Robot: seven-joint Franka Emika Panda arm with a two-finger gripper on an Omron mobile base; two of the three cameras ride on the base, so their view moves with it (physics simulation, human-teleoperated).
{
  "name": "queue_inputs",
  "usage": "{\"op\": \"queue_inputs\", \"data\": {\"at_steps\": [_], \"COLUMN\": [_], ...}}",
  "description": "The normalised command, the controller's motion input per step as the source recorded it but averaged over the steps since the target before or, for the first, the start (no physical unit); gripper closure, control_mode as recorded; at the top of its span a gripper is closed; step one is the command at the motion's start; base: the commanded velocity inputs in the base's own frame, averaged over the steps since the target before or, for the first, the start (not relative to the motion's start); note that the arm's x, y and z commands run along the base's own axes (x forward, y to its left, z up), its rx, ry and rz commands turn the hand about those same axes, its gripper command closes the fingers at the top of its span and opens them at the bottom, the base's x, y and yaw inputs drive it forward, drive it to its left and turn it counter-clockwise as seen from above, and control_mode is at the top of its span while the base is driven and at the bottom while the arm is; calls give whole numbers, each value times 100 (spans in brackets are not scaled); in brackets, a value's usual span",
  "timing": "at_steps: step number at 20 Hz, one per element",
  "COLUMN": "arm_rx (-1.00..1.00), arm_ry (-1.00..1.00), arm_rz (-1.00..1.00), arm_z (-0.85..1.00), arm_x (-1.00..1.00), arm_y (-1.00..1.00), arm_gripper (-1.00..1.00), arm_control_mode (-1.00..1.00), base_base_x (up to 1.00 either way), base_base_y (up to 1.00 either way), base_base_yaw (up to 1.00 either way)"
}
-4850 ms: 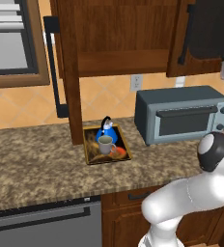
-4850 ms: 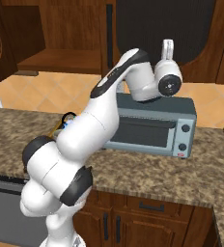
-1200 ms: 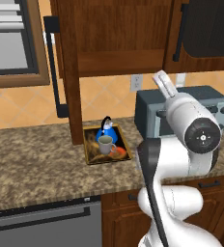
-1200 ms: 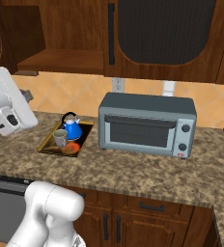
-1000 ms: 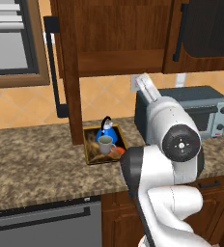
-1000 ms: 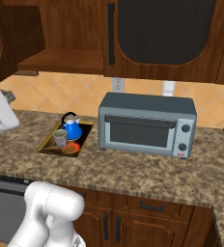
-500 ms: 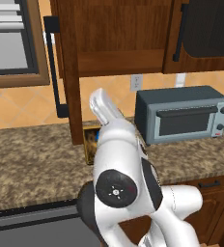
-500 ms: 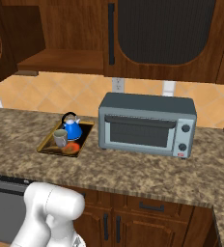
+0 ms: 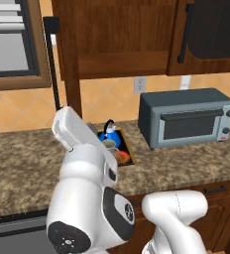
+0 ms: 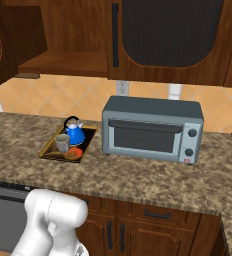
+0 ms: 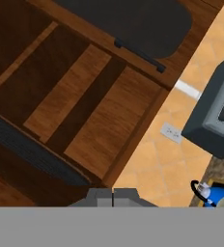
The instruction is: Pick the kettle from the counter and place it on the tray. Then pick the mug from the cabinet and place it on the tray. Then close the cabinet doors.
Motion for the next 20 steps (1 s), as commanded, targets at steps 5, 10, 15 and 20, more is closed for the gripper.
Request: {"op": "queue_inputs", "data": {"at_steps": [5, 10, 15, 20], "arm_rx": [0, 0, 0, 0], "arm_ry": [-1, -1, -7, 1], "arm_rz": [-1, -5, -6, -12], "arm_z": [-2, -3, 0, -8], "arm_x": [-11, -32, -98, 0], "arm_y": [73, 69, 73, 76], "arm_gripper": [100, 100, 100, 100], "arm_control_mode": [-100, -100, -100, -100], "base_base_x": [0, 0, 0, 0], "base_base_y": [0, 0, 0, 0], "base_base_yaw": [0, 0, 0, 0]}}
